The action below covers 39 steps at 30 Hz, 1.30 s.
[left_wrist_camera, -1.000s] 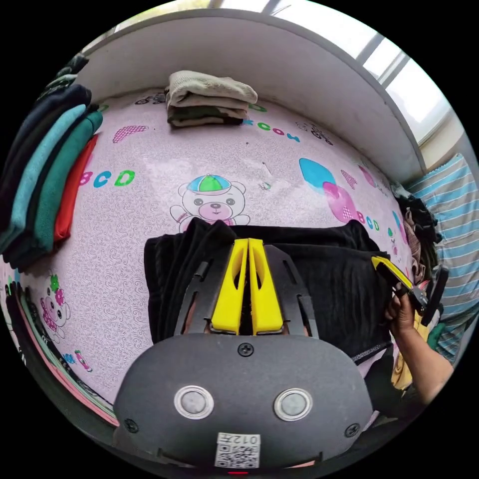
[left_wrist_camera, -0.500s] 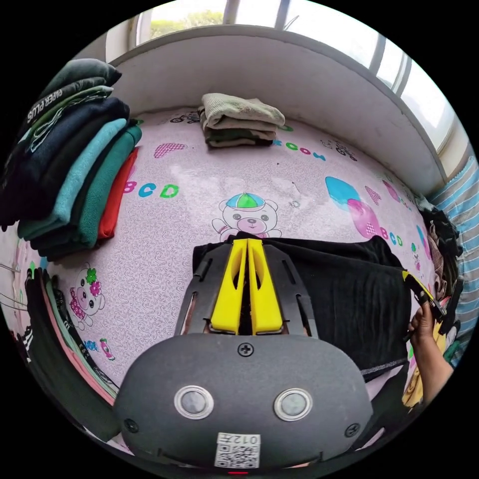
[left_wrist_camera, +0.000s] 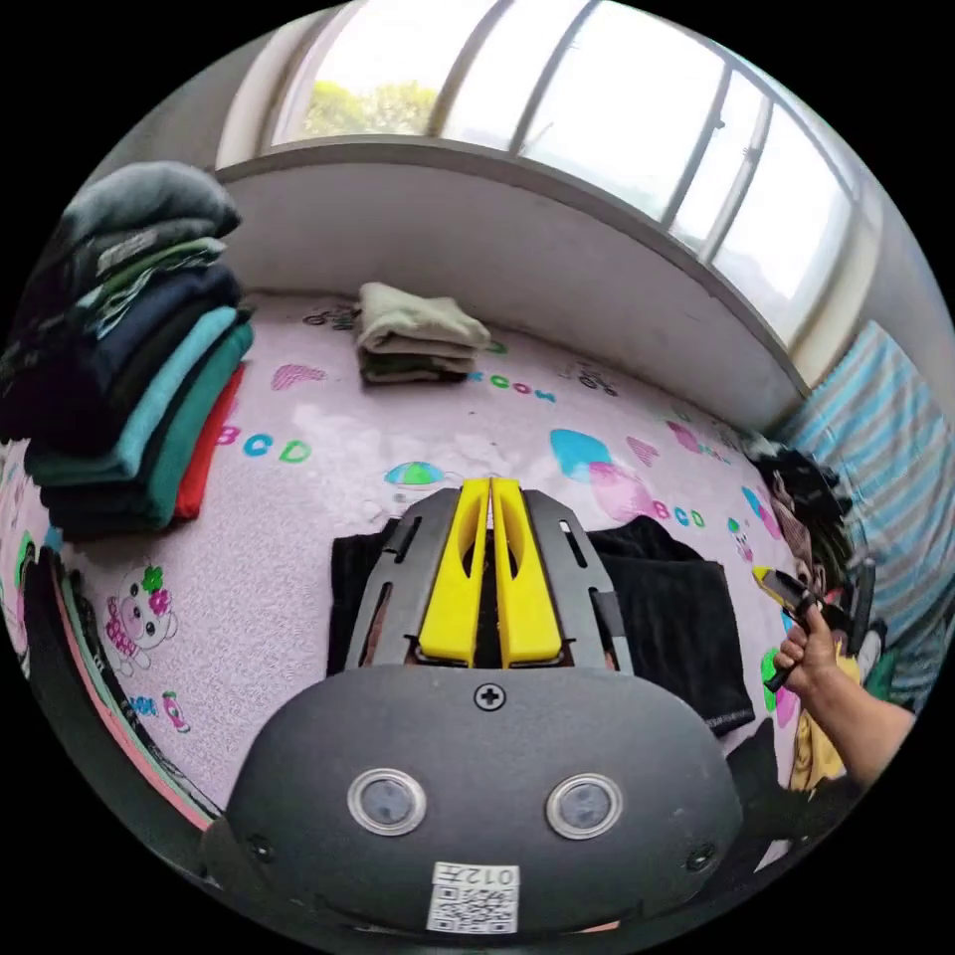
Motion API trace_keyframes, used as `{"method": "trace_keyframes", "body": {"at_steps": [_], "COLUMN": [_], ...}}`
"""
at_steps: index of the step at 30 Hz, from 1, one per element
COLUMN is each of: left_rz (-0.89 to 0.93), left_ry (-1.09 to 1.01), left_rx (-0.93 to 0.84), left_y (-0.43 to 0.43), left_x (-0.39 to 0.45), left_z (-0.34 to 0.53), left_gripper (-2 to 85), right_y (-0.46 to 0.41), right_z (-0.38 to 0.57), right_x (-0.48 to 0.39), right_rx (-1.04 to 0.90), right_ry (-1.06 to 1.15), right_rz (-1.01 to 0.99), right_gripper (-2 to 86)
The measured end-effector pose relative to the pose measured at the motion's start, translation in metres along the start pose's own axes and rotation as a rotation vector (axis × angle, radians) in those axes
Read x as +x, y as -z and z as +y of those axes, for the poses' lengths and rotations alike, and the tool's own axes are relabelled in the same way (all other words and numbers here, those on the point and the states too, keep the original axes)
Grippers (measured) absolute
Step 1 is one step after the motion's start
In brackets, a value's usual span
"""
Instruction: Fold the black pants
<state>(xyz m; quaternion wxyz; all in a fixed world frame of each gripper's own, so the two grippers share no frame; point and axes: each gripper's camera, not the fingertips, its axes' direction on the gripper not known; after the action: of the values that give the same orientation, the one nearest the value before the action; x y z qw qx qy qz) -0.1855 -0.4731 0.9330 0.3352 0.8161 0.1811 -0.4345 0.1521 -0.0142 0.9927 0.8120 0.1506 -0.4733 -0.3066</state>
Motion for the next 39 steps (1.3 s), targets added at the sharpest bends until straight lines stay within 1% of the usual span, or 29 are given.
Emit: {"method": "trace_keyframes", "body": {"at_steps": [1,3,4,5,7,8,9,10,13,18,20,21,22,24,27,29,32,33,34,39], "left_rz": [0.033,0.061,0.057,0.049,-0.007,-0.041,-0.128,-0.119,-0.094,-0.159,-0.134,-0.088,-0.021,0.017,-0.031,-0.052,-0.183,-0.229,-0.213,-0.252], "left_ry": [-0.067,-0.136,-0.150,-0.154,-0.186,-0.197,-0.189,-0.178,-0.133,-0.185,-0.173,-0.153,-0.159,-0.185,-0.169,-0.156,-0.127,-0.073,-0.058,-0.088], "left_rx": [-0.026,-0.077,-0.099,-0.108,-0.192,-0.223,-0.283,-0.323,-0.298,-0.281,-0.302,-0.282,-0.200,-0.104,-0.053,-0.065,-0.157,-0.253,-0.296,-0.295], "left_y": [-0.004,-0.016,-0.024,-0.029,-0.053,-0.060,-0.073,-0.082,-0.087,-0.088,-0.082,-0.071,-0.054,-0.036,-0.038,-0.052,-0.089,-0.107,-0.115,-0.119], "left_x": [0.022,0.049,0.059,0.063,0.072,0.073,0.071,0.067,0.063,0.082,0.083,0.084,0.088,0.100,0.117,0.122,0.121,0.114,0.112,0.125], "left_z": [0.001,0.005,0.011,0.014,0.029,0.033,0.040,0.044,0.045,0.047,0.041,0.036,0.032,0.025,0.015,0.016,0.029,0.034,0.028,0.027], "left_gripper": [0.6,0.6,0.5,0.5,0.4,0.4,0.3,0.3,0.1,0.0,0.2,0.3,0.4,0.6,0.6,0.5,0.3,0.3,0.2,0.0], "right_y": [0.000,-0.006,-0.011,-0.016,-0.027,-0.035,-0.037,-0.037,-0.045,-0.047,-0.044,-0.041,-0.033,-0.028,-0.046,-0.064,-0.095,-0.093,-0.096,-0.103], "right_z": [0.006,0.017,0.025,0.034,0.047,0.055,0.058,0.061,0.061,0.065,0.064,0.064,0.066,0.068,0.067,0.071,0.086,0.088,0.091,0.093], "right_x": [-0.004,-0.014,-0.023,-0.032,-0.038,-0.036,-0.034,-0.031,-0.029,-0.033,-0.038,-0.042,-0.056,-0.080,-0.116,-0.137,-0.145,-0.149,-0.155,-0.161], "right_rx": [-0.001,-0.015,-0.021,-0.020,-0.039,-0.066,-0.069,-0.062,-0.097,-0.103,-0.111,-0.098,-0.054,-0.005,-0.053,-0.073,-0.133,-0.108,-0.114,-0.124], "right_ry": [-0.023,-0.038,-0.010,0.040,0.106,0.117,0.113,0.103,0.073,0.047,0.024,0.034,0.089,0.175,0.282,0.337,0.388,0.400,0.424,0.417], "right_rz": [-0.014,-0.054,-0.040,0.019,0.105,0.116,0.108,0.077,0.065,0.030,0.023,0.034,0.053,0.093,0.103,0.167,0.244,0.247,0.261,0.258], "right_gripper": [0.4,0.4,0.3,0.2,0.0,-0.1,-0.2,-0.4,-0.7,-0.4,1.5,2.7,4.6,7.2,11.0,12.3,13.5,13.6,13.7,13.7]}}
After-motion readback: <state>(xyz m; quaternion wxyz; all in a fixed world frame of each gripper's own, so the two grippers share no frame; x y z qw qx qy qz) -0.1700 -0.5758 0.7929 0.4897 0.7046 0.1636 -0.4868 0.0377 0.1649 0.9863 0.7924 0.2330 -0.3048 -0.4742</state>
